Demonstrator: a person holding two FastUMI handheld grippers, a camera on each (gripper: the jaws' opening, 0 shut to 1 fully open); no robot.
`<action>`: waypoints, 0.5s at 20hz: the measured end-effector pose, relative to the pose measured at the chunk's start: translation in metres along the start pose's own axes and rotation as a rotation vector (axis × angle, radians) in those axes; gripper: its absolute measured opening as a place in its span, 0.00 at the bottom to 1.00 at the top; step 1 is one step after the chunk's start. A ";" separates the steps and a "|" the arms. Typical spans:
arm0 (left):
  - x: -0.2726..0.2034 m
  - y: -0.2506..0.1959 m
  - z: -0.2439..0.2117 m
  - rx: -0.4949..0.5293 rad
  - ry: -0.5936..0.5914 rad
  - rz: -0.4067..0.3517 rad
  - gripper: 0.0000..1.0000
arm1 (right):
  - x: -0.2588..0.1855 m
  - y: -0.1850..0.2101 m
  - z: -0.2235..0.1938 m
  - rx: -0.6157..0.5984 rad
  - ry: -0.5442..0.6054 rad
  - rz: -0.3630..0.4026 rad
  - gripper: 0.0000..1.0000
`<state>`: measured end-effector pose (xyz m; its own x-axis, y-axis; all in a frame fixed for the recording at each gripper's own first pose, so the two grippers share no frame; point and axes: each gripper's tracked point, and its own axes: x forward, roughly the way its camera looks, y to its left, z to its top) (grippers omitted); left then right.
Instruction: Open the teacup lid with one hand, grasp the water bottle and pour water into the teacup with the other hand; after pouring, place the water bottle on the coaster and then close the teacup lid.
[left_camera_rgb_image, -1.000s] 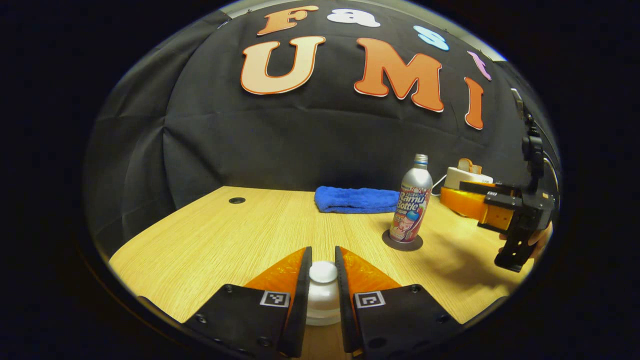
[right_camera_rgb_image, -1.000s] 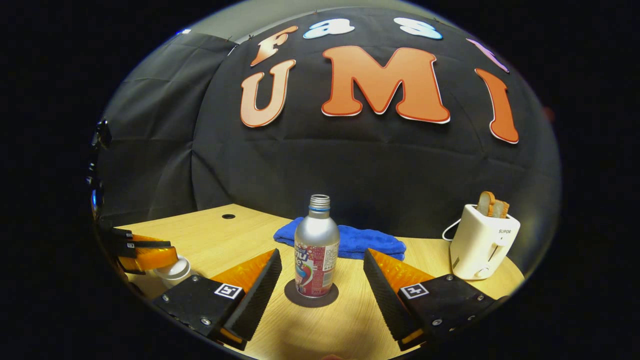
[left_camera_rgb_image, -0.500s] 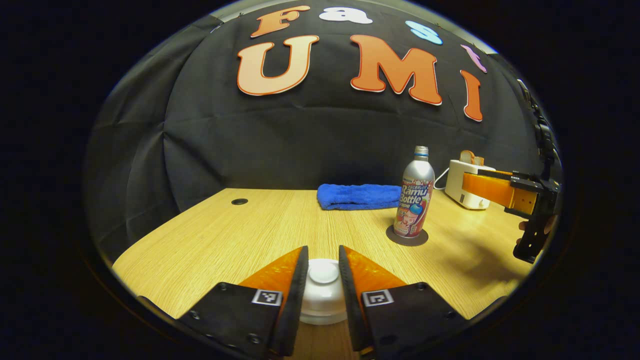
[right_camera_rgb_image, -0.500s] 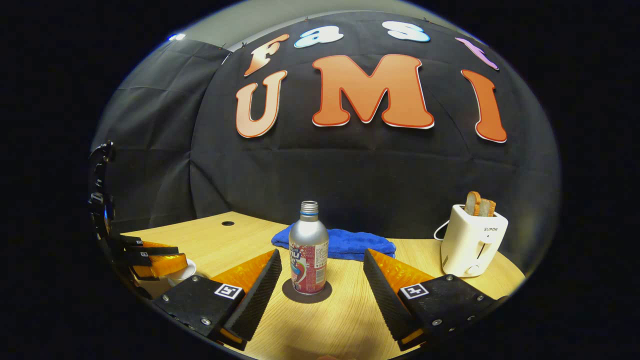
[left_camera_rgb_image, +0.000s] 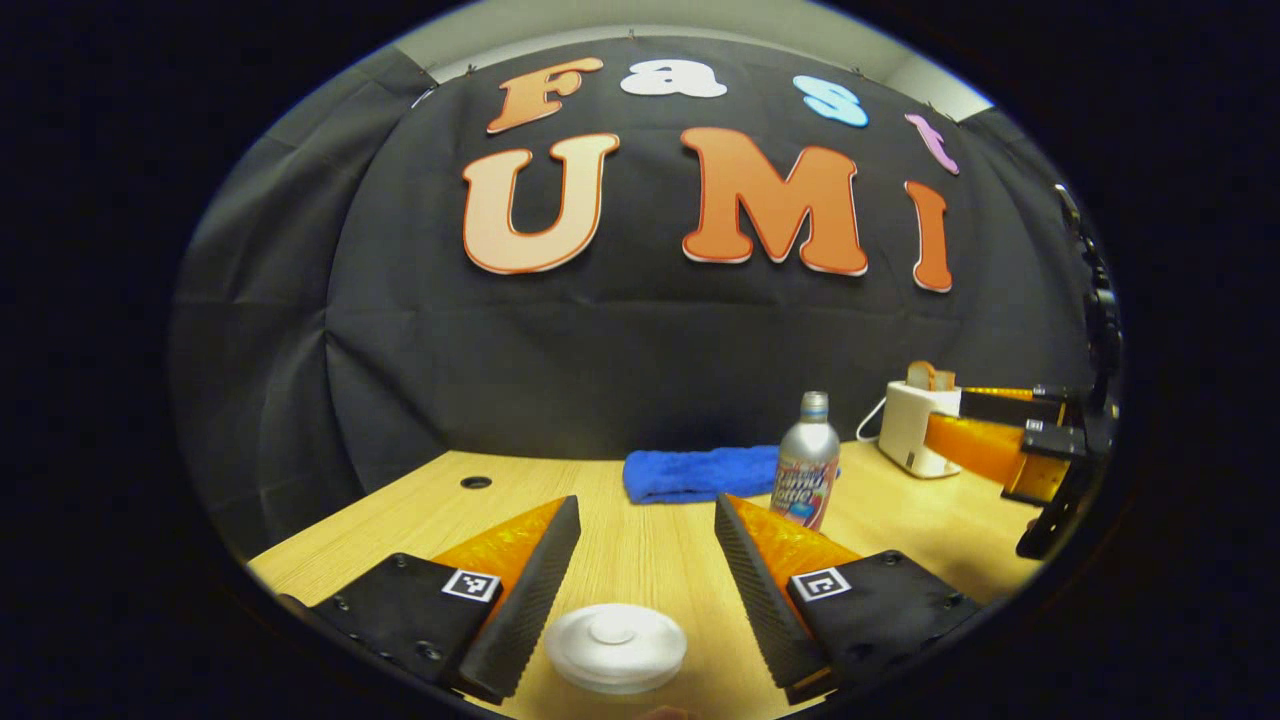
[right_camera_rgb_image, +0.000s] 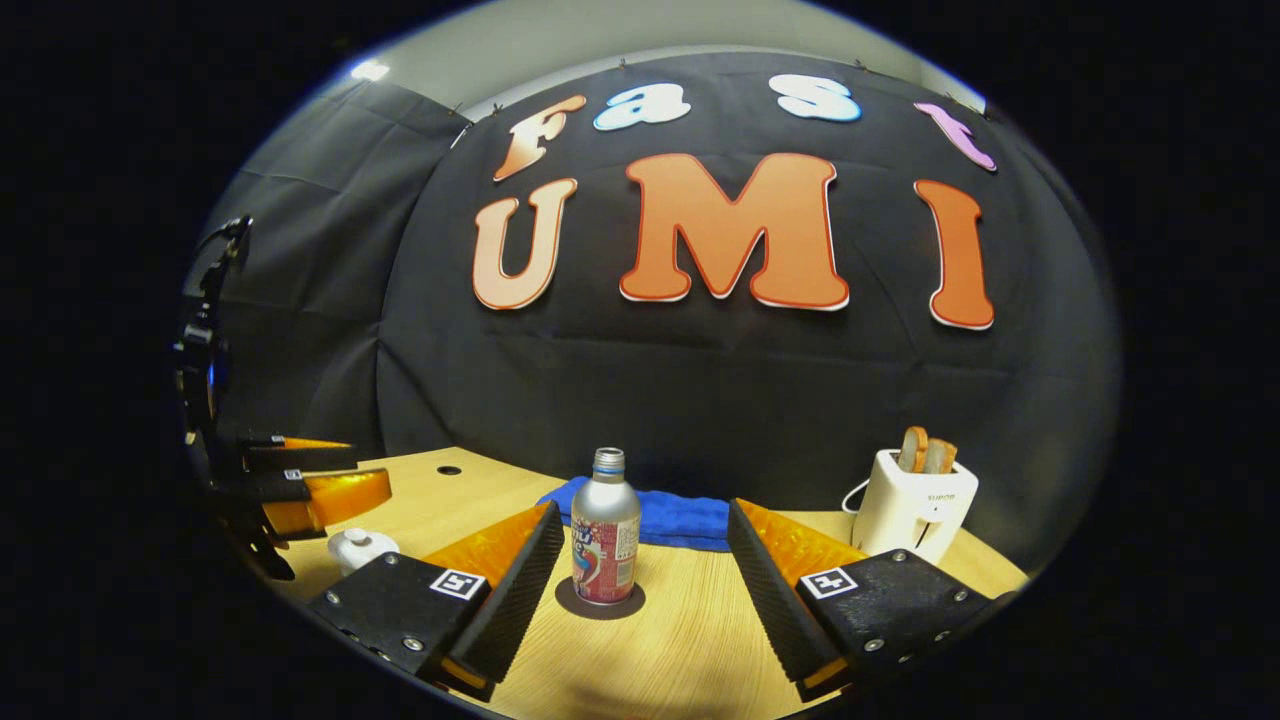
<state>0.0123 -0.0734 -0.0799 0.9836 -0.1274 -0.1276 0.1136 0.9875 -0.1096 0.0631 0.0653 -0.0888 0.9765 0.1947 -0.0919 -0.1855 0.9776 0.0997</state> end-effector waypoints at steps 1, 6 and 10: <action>0.000 -0.003 0.013 -0.009 -0.027 0.001 0.92 | -0.003 -0.001 0.006 -0.006 -0.015 -0.003 0.99; -0.007 -0.011 0.055 -0.019 -0.116 0.006 0.96 | -0.016 -0.003 0.034 0.004 -0.075 -0.008 0.99; -0.013 -0.008 0.073 -0.036 -0.159 0.014 0.96 | -0.026 -0.005 0.048 -0.002 -0.102 -0.018 0.98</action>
<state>0.0089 -0.0733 -0.0056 0.9952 -0.0941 0.0283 0.0972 0.9848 -0.1441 0.0440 0.0512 -0.0398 0.9858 0.1678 0.0077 -0.1678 0.9811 0.0968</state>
